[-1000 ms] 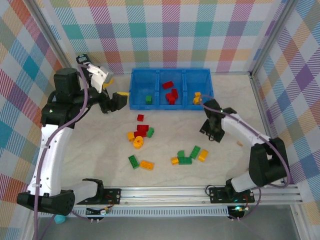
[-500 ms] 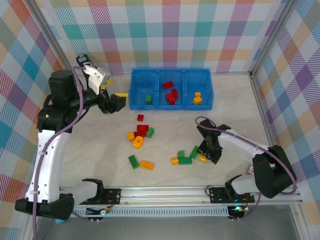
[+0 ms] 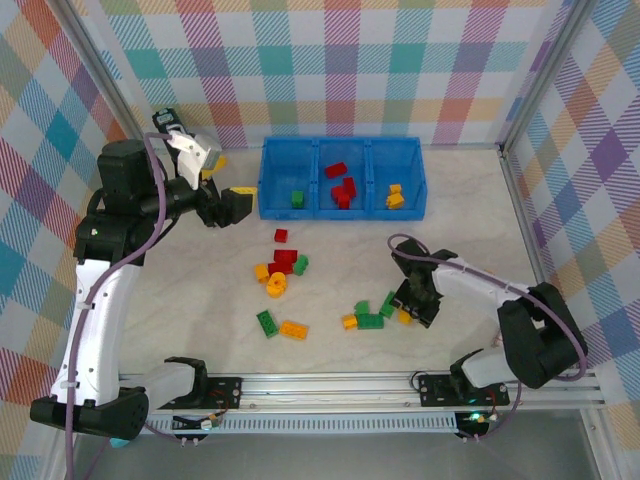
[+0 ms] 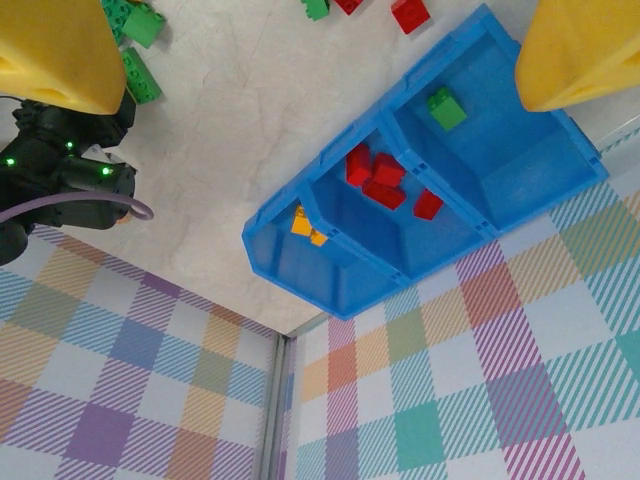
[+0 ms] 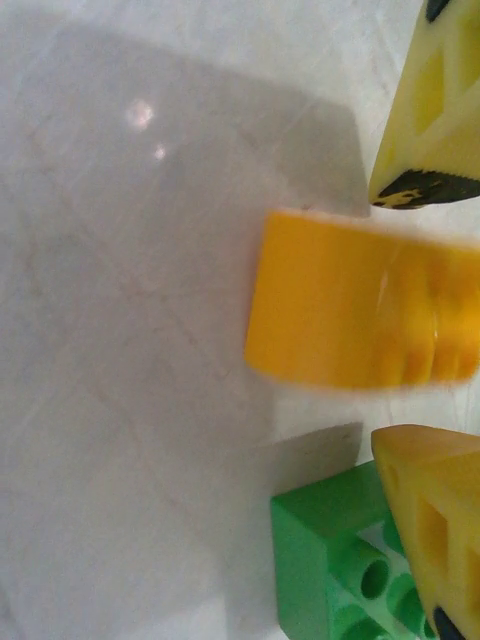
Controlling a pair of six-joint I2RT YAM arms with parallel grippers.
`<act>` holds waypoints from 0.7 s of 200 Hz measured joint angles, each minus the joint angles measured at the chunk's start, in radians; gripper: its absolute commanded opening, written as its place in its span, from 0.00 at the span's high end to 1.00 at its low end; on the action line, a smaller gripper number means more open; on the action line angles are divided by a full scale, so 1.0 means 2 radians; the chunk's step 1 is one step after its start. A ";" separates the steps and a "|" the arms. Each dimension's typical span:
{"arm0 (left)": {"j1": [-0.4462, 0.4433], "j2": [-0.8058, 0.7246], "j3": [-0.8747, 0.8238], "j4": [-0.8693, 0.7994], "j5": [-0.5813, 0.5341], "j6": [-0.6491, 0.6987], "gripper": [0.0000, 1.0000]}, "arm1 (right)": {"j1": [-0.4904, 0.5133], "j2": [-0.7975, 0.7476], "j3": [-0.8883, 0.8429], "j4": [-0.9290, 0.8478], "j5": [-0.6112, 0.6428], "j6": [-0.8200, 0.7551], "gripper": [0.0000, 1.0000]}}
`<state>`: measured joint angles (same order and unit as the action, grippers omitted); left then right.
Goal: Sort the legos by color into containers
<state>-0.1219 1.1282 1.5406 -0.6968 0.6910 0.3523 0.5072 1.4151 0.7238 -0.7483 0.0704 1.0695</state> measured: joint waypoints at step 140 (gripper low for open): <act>0.000 0.000 -0.002 0.000 -0.005 0.000 0.00 | -0.008 0.089 0.100 -0.023 0.029 -0.087 0.69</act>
<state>-0.1219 1.1282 1.5372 -0.6968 0.6819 0.3531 0.4919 1.5940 0.9245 -0.7944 0.1287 0.8948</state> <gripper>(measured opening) 0.997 0.341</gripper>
